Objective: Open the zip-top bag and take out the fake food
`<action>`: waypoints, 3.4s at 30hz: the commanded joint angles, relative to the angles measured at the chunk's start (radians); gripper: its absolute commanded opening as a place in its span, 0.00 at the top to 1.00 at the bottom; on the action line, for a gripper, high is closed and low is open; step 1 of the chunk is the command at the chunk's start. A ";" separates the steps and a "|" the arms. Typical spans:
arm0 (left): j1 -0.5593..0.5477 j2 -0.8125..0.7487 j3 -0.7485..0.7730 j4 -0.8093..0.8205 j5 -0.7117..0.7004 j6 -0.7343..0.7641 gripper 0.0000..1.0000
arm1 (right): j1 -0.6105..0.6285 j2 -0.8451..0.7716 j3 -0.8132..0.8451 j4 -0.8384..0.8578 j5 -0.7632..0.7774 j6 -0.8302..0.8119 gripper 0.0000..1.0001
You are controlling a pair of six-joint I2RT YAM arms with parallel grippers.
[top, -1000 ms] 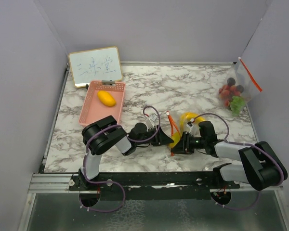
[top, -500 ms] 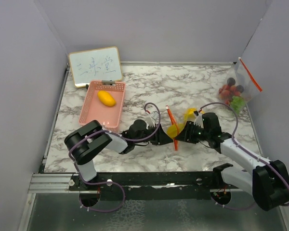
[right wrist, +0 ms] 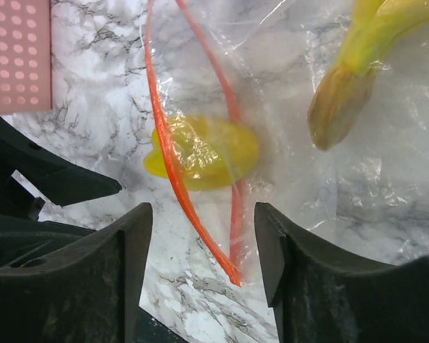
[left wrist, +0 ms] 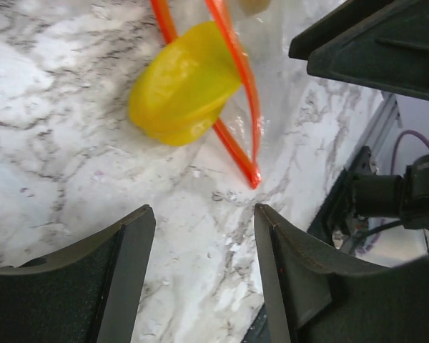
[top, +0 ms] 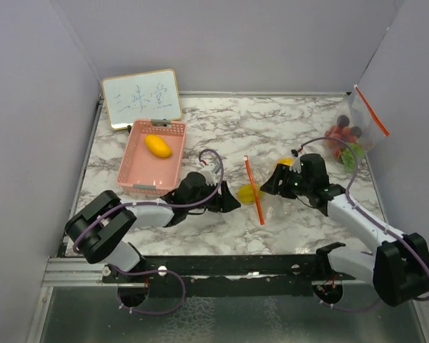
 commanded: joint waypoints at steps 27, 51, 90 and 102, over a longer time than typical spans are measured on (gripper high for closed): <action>0.053 0.085 0.239 -0.216 -0.212 0.297 0.30 | -0.003 0.388 0.015 0.334 -0.079 0.052 0.59; 0.047 0.277 0.632 -0.719 0.041 1.024 0.01 | -0.015 0.227 -0.014 0.256 -0.034 -0.036 0.58; 0.181 0.030 0.505 -0.546 -0.592 0.644 0.48 | -0.022 0.227 0.030 0.227 -0.055 -0.053 0.58; 0.539 -0.078 0.412 -0.534 -0.633 0.324 0.41 | -0.022 0.172 -0.003 0.218 -0.061 -0.047 0.59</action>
